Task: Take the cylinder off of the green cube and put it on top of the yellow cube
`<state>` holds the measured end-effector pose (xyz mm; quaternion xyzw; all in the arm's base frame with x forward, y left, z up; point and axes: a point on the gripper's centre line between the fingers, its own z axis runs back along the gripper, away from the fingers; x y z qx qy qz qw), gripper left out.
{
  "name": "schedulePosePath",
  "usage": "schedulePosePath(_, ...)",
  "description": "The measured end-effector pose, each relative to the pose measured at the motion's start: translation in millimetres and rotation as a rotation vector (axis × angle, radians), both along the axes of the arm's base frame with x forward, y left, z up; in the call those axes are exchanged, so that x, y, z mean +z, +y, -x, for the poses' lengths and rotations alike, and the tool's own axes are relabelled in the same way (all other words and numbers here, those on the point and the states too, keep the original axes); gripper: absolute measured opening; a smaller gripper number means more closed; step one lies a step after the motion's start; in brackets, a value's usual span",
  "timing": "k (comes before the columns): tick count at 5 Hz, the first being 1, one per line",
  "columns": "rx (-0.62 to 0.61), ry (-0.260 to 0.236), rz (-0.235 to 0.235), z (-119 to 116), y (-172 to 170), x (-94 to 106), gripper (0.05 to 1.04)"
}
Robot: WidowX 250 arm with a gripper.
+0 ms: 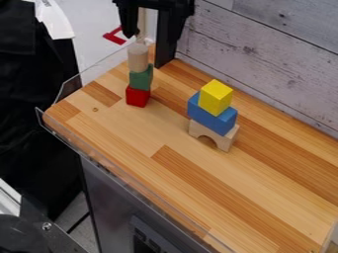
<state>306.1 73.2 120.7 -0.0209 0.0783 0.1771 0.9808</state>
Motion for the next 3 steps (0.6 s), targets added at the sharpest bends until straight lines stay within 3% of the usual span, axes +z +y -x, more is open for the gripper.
schedulePosePath(1,0.002,0.045,0.011,3,0,-13.2,0.999)
schedulePosePath(3,0.033,0.044,0.001,-5,14,-12.8,0.999)
